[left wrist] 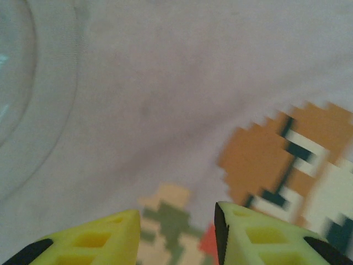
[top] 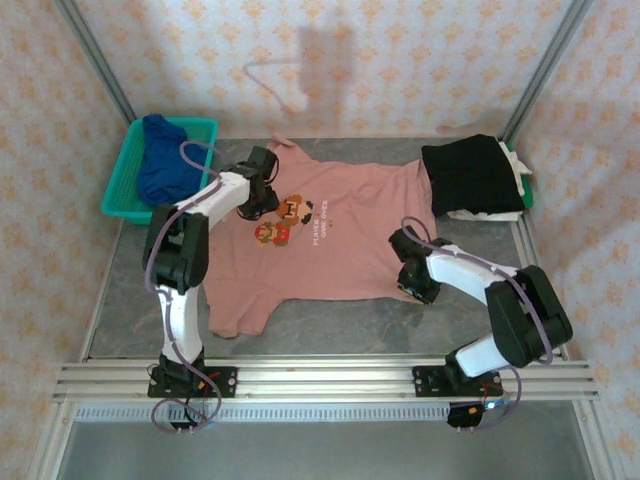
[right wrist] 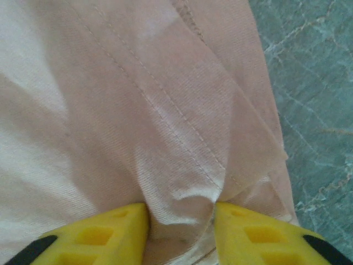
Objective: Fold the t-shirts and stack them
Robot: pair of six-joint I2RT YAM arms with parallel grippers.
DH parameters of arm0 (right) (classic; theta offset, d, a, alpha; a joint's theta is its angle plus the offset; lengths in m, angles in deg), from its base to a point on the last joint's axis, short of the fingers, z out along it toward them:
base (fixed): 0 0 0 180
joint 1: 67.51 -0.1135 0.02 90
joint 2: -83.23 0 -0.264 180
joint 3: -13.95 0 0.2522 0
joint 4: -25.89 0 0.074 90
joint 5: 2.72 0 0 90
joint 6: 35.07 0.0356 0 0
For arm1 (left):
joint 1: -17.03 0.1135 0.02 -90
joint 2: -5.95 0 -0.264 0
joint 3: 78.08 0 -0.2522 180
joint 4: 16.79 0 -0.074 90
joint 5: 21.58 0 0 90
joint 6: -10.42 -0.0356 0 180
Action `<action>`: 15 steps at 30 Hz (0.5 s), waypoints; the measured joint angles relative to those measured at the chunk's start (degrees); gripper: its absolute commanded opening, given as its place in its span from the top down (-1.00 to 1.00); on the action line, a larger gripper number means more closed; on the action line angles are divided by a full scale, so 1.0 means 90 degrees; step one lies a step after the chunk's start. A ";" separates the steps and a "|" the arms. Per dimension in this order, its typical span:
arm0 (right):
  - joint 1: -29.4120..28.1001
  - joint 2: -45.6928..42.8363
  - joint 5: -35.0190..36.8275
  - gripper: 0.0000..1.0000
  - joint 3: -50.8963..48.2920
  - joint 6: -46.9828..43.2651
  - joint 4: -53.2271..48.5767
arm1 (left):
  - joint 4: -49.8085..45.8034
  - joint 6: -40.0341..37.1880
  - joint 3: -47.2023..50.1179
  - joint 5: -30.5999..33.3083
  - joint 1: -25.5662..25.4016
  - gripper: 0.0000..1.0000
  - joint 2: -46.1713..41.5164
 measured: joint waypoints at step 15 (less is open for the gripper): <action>0.0430 -0.0699 0.0308 0.18 0.1365 -0.0454 -0.0925 | 0.1214 0.0648 0.4250 -0.0192 -0.0753 0.25 -0.2594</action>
